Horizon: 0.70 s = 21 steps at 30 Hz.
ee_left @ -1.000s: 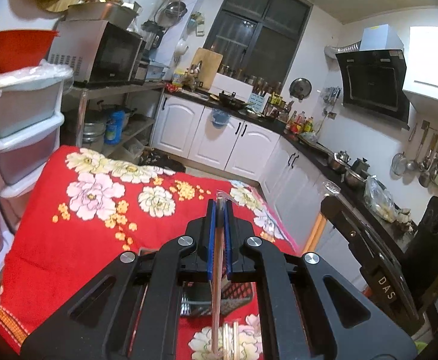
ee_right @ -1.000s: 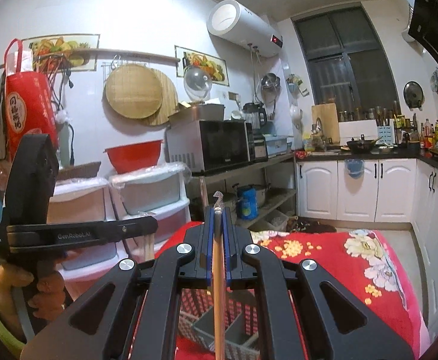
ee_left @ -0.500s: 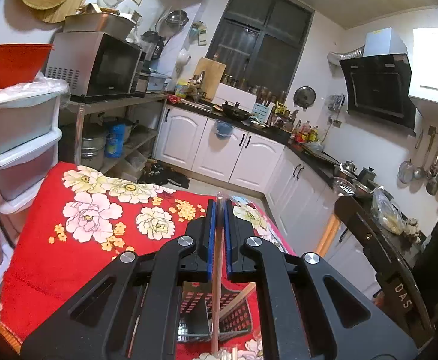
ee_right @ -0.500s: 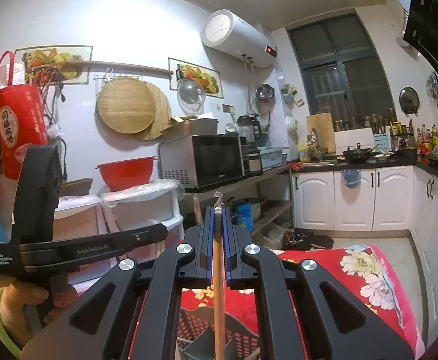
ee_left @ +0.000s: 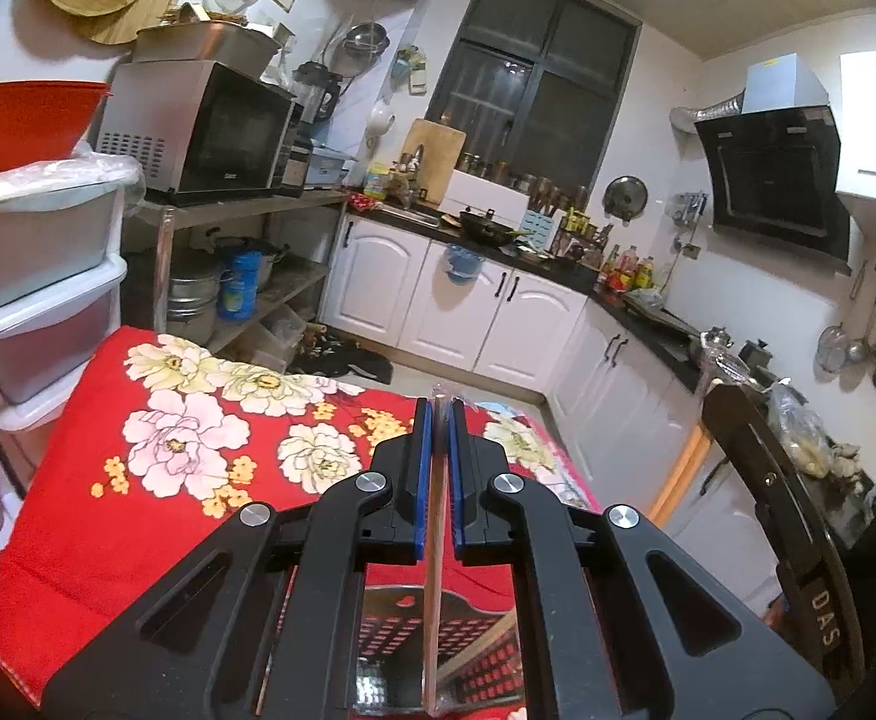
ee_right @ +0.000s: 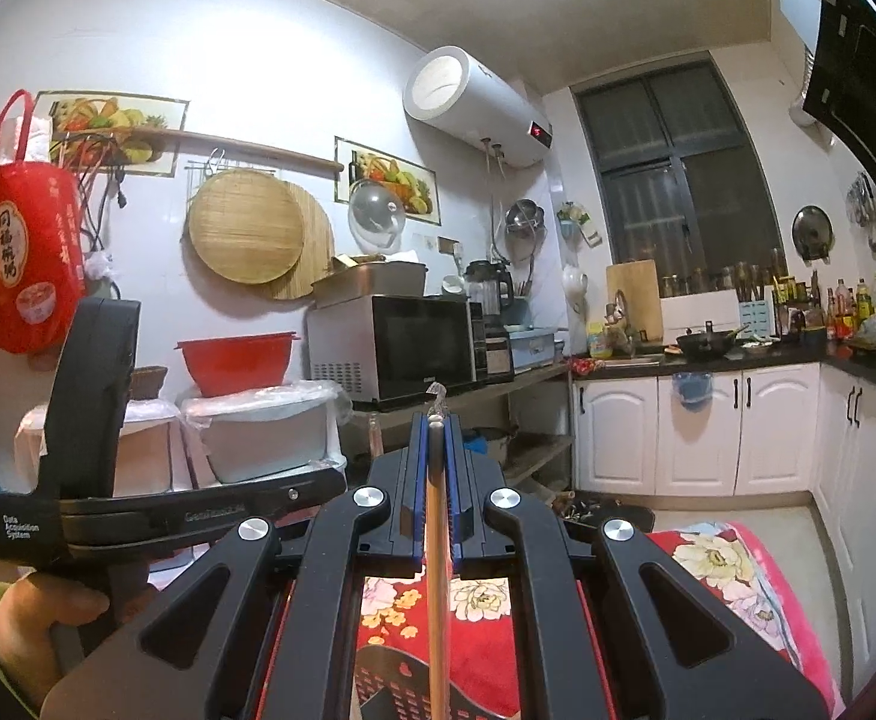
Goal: Organize utensils
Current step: 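Lower the left gripper's chopstick into the caddy and open it while the right gripper holds its own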
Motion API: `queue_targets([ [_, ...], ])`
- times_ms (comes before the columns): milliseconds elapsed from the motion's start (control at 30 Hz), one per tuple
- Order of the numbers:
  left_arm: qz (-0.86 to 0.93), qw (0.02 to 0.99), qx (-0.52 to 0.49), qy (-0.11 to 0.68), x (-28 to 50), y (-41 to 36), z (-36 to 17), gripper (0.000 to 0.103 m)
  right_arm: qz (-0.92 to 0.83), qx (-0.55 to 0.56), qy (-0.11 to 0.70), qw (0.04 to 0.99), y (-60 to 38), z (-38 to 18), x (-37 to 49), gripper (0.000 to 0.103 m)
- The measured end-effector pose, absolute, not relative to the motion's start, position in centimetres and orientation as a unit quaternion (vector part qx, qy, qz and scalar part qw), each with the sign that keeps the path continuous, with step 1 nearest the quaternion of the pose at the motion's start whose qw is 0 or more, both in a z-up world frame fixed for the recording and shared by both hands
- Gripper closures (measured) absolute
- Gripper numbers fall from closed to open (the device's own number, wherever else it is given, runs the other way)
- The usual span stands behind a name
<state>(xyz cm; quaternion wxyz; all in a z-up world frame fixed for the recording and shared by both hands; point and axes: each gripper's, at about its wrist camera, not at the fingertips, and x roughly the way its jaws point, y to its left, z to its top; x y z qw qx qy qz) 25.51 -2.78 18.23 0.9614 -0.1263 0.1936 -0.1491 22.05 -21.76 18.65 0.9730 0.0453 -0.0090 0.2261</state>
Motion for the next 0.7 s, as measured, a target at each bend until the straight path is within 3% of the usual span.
queue_targets([
  [700, -0.123, 0.97, -0.096, 0.186, 26.9, -3.7, 13.9, 0.102, 0.219, 0.094, 0.044, 0.97, -22.5, 13.0, 24.1, 0.097],
])
